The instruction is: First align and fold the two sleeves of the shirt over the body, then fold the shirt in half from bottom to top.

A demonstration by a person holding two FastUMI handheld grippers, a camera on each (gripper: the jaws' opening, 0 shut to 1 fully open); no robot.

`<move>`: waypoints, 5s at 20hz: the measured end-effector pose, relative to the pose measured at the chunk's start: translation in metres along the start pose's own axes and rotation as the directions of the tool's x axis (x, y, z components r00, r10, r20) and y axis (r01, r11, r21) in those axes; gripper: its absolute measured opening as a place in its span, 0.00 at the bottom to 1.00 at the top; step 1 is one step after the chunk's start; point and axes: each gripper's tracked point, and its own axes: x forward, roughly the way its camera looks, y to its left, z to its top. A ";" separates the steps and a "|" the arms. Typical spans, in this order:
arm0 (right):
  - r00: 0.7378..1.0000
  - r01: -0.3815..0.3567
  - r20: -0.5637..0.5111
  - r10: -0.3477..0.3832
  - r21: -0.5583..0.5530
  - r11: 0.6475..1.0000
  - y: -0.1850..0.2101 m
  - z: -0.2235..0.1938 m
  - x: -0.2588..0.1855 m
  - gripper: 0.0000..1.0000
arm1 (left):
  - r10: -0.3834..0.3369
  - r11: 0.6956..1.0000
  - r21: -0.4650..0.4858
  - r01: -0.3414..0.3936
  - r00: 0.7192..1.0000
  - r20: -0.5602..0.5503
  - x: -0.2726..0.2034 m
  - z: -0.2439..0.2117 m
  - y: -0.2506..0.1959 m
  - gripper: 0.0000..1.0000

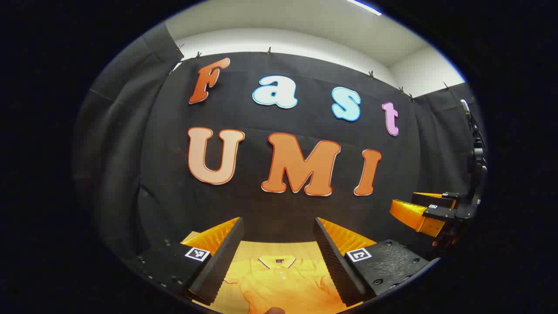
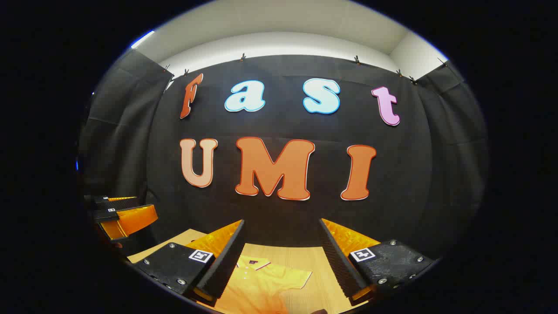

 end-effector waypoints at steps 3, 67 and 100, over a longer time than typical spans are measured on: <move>1.000 0.011 0.009 -0.011 -0.020 1.000 0.001 -0.002 0.002 0.94 | 0.018 0.999 -0.026 -0.018 1.000 -0.023 0.005 -0.001 0.008 0.98; 0.141 0.103 -0.983 0.119 0.134 0.986 -0.063 -0.510 0.181 0.10 | 0.495 0.869 0.204 -0.451 0.781 -0.381 -0.030 -0.184 0.086 0.98; 0.454 0.087 -0.818 0.354 0.436 0.896 0.029 -0.353 0.129 0.97 | 0.147 0.837 -0.113 -0.535 0.420 -0.895 0.047 -0.352 0.161 0.98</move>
